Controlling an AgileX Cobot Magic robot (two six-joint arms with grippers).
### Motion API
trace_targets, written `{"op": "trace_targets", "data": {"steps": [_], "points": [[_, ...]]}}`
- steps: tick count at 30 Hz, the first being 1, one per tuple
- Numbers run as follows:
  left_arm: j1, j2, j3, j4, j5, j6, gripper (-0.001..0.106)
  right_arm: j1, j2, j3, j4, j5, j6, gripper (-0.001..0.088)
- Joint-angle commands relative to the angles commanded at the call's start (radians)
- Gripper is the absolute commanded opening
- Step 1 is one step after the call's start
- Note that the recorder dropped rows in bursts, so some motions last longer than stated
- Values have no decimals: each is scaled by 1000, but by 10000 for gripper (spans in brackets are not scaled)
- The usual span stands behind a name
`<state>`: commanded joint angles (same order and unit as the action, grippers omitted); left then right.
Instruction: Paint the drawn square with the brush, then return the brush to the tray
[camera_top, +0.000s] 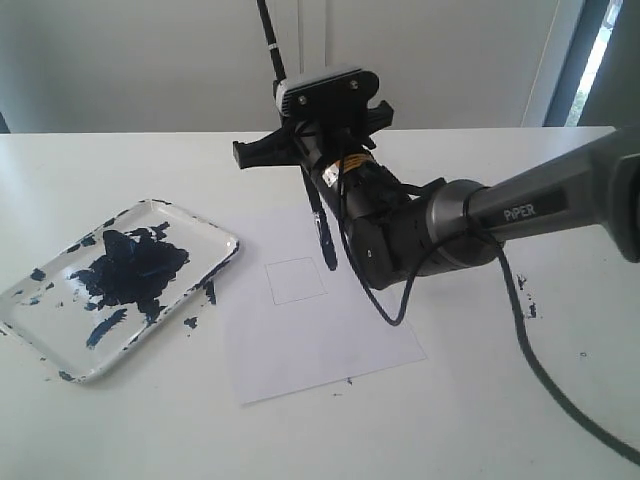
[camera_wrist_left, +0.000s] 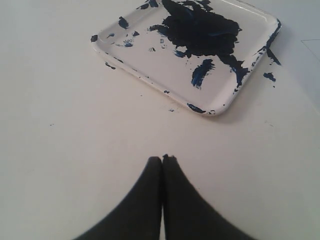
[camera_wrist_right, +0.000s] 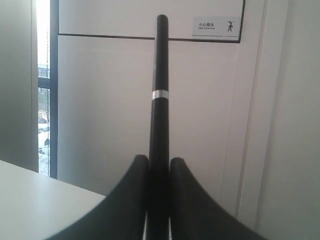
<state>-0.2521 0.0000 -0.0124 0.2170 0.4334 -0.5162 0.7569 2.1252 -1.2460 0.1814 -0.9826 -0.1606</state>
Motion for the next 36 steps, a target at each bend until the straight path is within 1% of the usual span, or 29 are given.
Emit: {"op": "trace_targets", "data": {"steps": [3,7,10,13,16,19,27,31,36], "points": [[0,0,0,0,0,0,49,0,48,-55,-23,4,7,0],[0,0,0,0,0,0,49,0,115,-150,-107,59,68,0],[0,0,0,0,0,0,49,0,161,-211,-107,61,92,0],[0,0,0,0,0,0,49,0,181,-242,-123,70,118,0],[0,0,0,0,0,0,49,0,181,-251,-164,70,149,0],[0,0,0,0,0,0,49,0,181,-258,-169,70,170,0],[0,0,0,0,0,0,49,2,174,-258,-244,73,248,0],[0,0,0,4,0,0,49,2,141,-258,-252,106,252,0],[0,0,0,15,-4,0,49,2,84,-258,-317,175,252,0]]}}
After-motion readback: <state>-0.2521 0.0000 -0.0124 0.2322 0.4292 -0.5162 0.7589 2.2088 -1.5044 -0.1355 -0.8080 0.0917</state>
